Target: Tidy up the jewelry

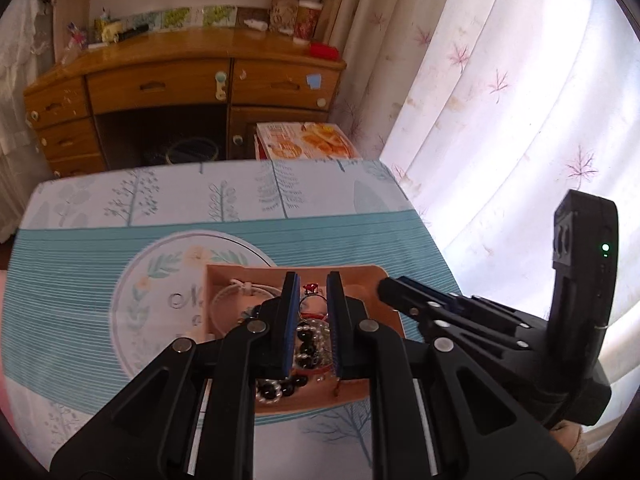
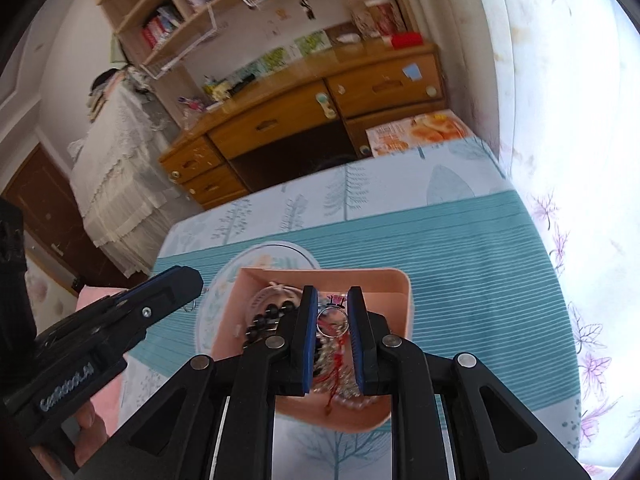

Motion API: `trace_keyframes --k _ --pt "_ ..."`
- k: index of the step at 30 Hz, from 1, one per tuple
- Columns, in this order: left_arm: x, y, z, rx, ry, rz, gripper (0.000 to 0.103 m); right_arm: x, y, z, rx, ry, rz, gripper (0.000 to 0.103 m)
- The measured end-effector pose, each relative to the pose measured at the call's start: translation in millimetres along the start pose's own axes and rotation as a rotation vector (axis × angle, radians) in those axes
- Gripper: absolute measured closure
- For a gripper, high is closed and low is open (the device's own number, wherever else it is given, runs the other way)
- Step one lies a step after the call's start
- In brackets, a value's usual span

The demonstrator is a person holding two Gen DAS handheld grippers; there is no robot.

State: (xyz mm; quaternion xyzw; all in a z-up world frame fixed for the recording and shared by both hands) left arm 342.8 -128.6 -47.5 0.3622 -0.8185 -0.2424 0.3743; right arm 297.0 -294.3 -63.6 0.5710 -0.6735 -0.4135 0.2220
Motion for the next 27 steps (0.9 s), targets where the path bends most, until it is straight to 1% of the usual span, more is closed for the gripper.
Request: trace_keyframes --k 4,7,9,13,16,18,20,22,24,27 --pt "-10 -32 4 -0.038 0.032 0.010 0.092 8 -38 -2 -0.078 -0.031 0.028 0.087" --pt "-16 -50 9 -0.061 0.054 0.027 0.092 13 -55 5 -0.097 -0.056 0.023 0.085" --pt "-18 -63 11 -0.077 0.068 0.038 0.092 17 -61 8 -0.090 -0.070 0.031 0.084" --pt "-17 -78 14 -0.091 0.079 0.057 0.092 28 -58 10 -0.056 -0.090 0.050 0.082" --pt "-11 -89 13 -0.097 0.078 0.095 0.092 39 -50 13 -0.034 -0.115 0.060 0.082" --pt "-5 -97 14 -0.127 0.069 0.123 0.091 46 -45 17 -0.023 -0.128 0.056 0.082" --pt "0 -102 17 -0.147 0.063 0.118 0.089 54 -37 24 -0.014 -0.141 0.055 0.082" --pt "3 -102 21 -0.153 0.052 0.097 0.086 58 -32 31 -0.013 -0.142 0.058 0.082" --pt "4 -98 25 -0.155 0.044 0.074 0.084 62 -26 38 -0.011 -0.141 0.061 0.082" --pt "3 -85 31 -0.144 0.046 0.067 0.084 63 -19 50 -0.007 -0.135 0.063 0.082"
Point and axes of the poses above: each gripper's, at about its wrist camera, not at the fingertips, and y roughly against the way its jaws point, x to its right, z to its underside, the point moved 3 cm from there along -y, roughly the way its jaws point, and after that the axes turned 14 degrees about z, right-handed, at the moved point
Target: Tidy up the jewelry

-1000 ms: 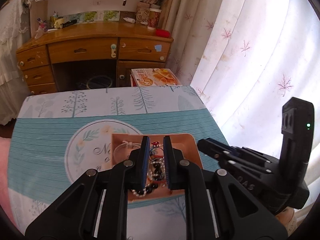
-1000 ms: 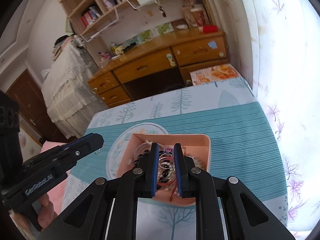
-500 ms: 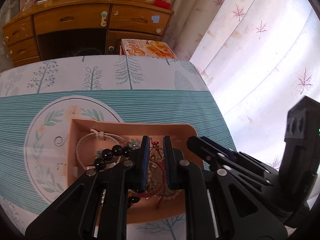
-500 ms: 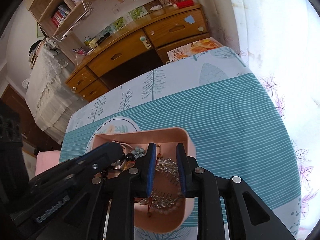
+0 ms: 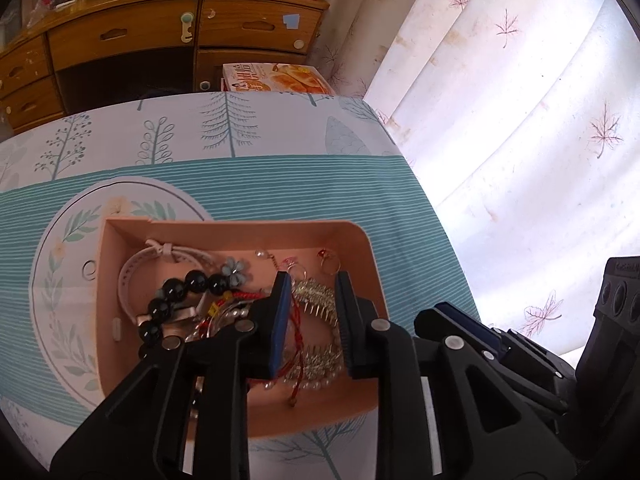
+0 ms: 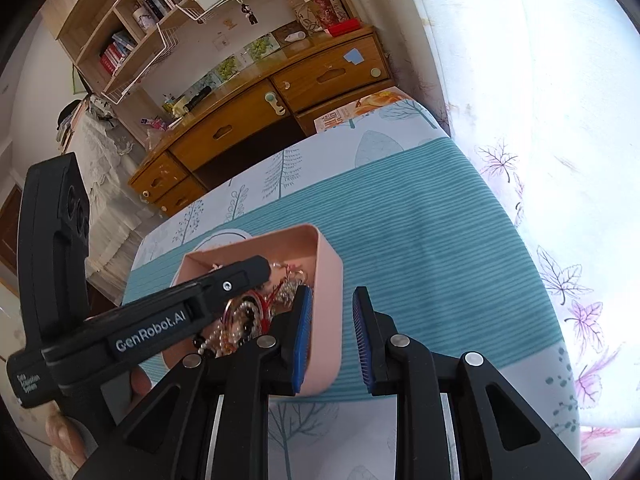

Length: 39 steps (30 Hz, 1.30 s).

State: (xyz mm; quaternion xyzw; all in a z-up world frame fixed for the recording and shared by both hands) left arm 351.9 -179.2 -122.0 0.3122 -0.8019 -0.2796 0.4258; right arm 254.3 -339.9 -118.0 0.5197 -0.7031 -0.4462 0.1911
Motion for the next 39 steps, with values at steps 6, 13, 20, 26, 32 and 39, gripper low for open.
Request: trace_keyframes --k 6,13,20,26,32,39 --pt "0 34 22 0.018 -0.024 -0.053 0.083 -4 15 22 0.002 0.020 -0.010 0.082" --pt "14 83 50 0.079 -0.070 -0.116 0.083 -19 49 48 0.032 0.052 -0.023 0.082" --pt "18 132 88 0.121 -0.088 -0.156 0.083 -38 84 78 0.055 0.106 -0.028 0.082" --pt "-5 182 115 0.158 -0.094 -0.227 0.083 -63 112 104 0.061 0.168 -0.052 0.082" --pt "-39 228 153 0.195 -0.087 -0.338 0.083 -97 125 136 0.039 0.271 -0.086 0.076" --pt "-74 240 198 0.181 -0.015 -0.342 0.083 -140 115 185 0.007 0.422 -0.094 0.071"
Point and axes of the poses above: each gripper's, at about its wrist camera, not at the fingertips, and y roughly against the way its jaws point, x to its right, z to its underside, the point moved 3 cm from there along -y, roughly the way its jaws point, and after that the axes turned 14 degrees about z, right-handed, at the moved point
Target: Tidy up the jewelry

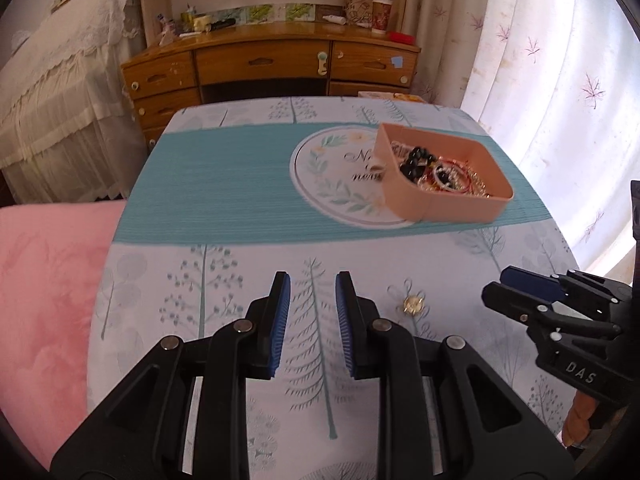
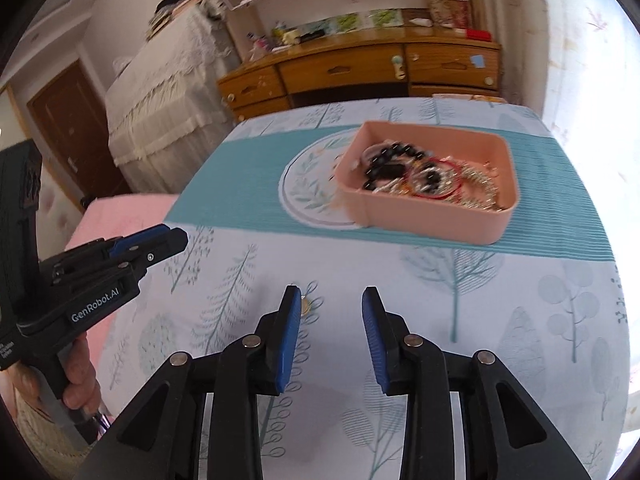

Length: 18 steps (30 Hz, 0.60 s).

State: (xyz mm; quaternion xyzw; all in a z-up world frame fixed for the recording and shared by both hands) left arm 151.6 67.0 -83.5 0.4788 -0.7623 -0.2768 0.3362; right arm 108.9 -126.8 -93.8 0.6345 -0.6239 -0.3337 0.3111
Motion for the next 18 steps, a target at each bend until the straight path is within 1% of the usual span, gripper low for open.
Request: trace_keyframes --k 5,9,18 --pt "-7 -14 22 -0.039 0.020 0.021 0.082 -29 -21 17 -0.026 0.080 0.012 0.071" --pt "-10 -29 32 -0.072 0.043 0.048 0.082 -42 -38 21 -0.034 0.139 0.029 0.071" --pt "-8 -41 29 -0.078 0.050 0.086 0.082 -62 -69 19 -0.036 0.249 0.078 0.071"
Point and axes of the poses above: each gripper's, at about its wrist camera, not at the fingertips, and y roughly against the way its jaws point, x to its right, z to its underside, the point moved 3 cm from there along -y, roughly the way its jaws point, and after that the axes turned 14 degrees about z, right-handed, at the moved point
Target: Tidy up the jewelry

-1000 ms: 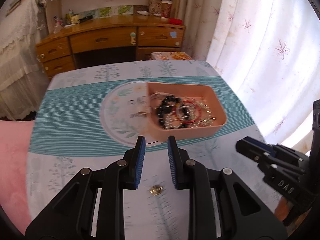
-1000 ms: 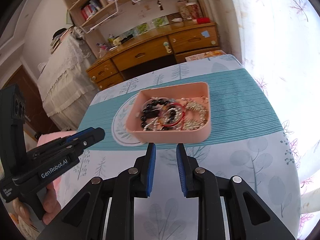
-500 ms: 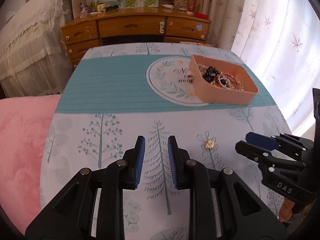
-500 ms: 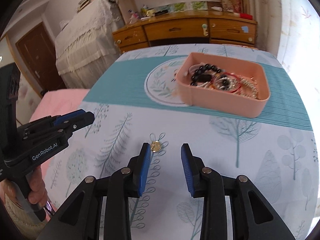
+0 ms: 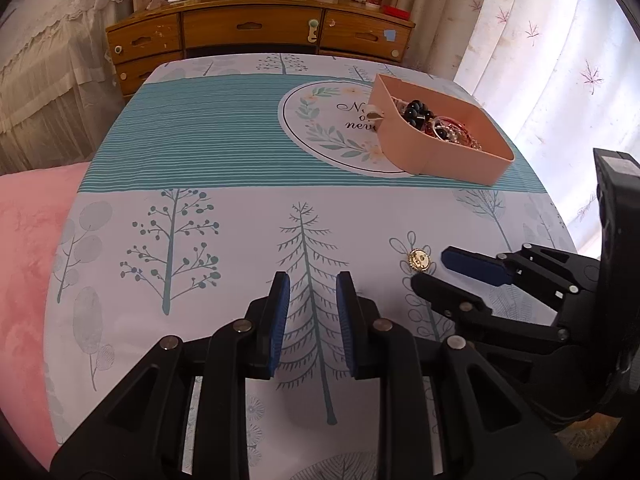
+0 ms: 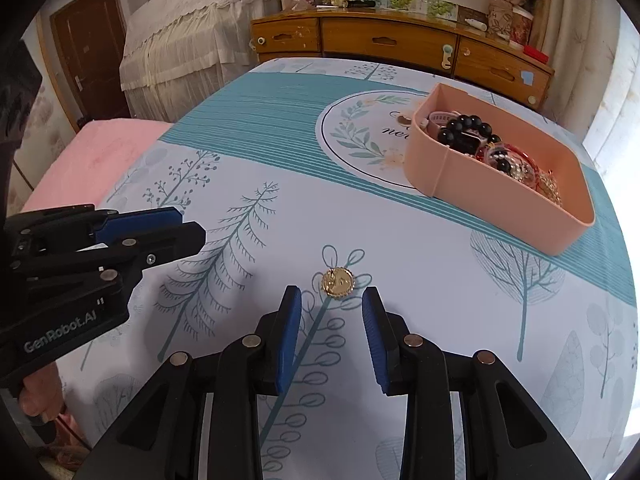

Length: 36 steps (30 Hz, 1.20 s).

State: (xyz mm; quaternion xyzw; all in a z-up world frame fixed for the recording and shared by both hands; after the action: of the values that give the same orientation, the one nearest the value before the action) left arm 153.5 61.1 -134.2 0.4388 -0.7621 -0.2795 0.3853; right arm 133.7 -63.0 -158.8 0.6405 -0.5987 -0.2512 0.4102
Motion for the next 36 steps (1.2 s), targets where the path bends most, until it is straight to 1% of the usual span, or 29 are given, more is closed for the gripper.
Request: trace_keyframes --k 2,6,9,11,12,14,16,21,25,30,33,36 --pt "0 -2 -1 0.000 0.001 0.007 0.082 -4 -5 -3 0.004 0.019 0.018 0.071" --pt "0 -3 -2 0.005 0.007 0.009 0.082 -9 -11 -6 0.003 0.027 0.018 0.071" --pt "1 -4 -3 0.003 0.007 0.012 0.082 -12 -15 -6 0.014 0.048 0.037 0.071" --pt "1 -4 -2 0.003 0.006 0.013 0.082 -13 -15 -7 0.021 0.053 0.039 0.074" --pt "2 -4 -3 0.003 0.007 0.014 0.082 -13 -16 -7 0.025 0.053 0.041 0.078" --pt "2 -5 -3 0.005 0.007 0.014 0.082 -12 -16 -8 0.029 0.054 0.042 0.080" --pt "1 -4 -3 0.007 0.010 0.013 0.082 -11 -16 -6 0.032 0.049 0.045 0.083" --pt "5 -2 -3 0.015 0.005 0.008 0.082 -7 -14 -4 0.025 0.028 0.019 0.084" --pt "13 2 -4 0.019 -0.016 0.006 0.082 -5 -5 -2 0.038 0.007 0.001 0.084" --pt "30 5 -11 0.021 -0.051 0.005 0.082 7 18 -7 0.088 -0.026 -0.006 0.084" --pt "38 9 -21 0.026 -0.067 0.011 0.082 23 36 -15 0.124 -0.056 -0.007 0.084" --pt "47 14 -39 0.045 -0.084 0.010 0.082 44 53 -31 0.164 -0.087 0.001 0.084"
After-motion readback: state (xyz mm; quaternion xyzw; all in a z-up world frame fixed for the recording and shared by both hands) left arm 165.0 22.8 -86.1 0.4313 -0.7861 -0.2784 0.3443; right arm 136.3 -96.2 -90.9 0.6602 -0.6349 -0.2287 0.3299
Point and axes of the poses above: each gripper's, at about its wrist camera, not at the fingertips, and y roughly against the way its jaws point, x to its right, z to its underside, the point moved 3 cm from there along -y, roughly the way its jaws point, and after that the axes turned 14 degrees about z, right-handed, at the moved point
